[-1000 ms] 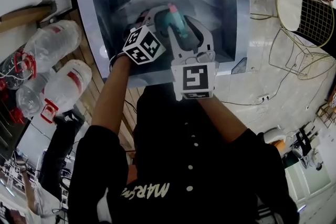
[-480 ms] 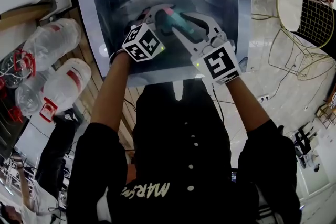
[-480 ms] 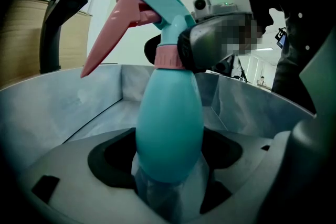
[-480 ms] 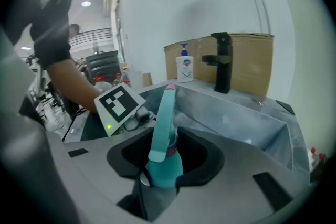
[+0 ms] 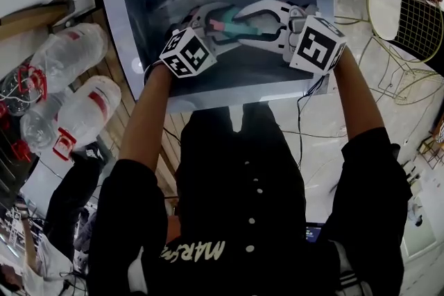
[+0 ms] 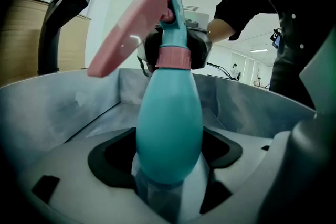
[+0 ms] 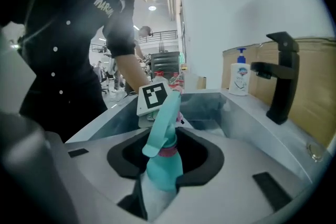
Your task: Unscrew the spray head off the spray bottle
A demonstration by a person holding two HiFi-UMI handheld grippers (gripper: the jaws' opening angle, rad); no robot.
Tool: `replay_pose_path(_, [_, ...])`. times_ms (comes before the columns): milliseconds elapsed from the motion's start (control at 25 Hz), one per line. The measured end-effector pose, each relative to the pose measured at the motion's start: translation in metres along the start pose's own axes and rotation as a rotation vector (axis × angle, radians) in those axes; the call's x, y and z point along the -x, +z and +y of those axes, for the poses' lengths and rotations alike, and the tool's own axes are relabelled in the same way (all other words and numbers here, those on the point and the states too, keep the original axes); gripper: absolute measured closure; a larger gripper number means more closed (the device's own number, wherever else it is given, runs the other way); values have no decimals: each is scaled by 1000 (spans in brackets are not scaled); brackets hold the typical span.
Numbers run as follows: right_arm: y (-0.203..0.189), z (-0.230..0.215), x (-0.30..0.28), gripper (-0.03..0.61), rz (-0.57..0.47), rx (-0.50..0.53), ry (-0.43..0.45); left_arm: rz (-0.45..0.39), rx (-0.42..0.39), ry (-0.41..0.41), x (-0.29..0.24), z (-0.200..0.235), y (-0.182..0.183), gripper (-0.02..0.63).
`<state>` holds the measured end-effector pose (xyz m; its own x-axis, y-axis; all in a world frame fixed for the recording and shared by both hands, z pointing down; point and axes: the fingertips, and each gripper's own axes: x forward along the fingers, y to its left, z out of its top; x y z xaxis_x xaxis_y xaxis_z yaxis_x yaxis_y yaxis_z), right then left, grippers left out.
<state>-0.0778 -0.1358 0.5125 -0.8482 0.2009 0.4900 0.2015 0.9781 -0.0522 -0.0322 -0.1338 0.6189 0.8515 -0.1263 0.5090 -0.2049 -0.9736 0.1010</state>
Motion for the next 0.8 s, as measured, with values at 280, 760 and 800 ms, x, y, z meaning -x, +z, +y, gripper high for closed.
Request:
replay_pose_path(280, [3, -2, -2, 425, 6, -35, 34, -4, 2, -3, 0, 0, 0, 229])
replay_pose_path(760, [-13, 18, 44, 367, 21, -526, -515, 6, 12, 2, 0, 0, 0, 229])
replay_pose_path(800, [-13, 24, 40, 367, 21, -551, -555, 5, 16, 3, 0, 0, 0, 229])
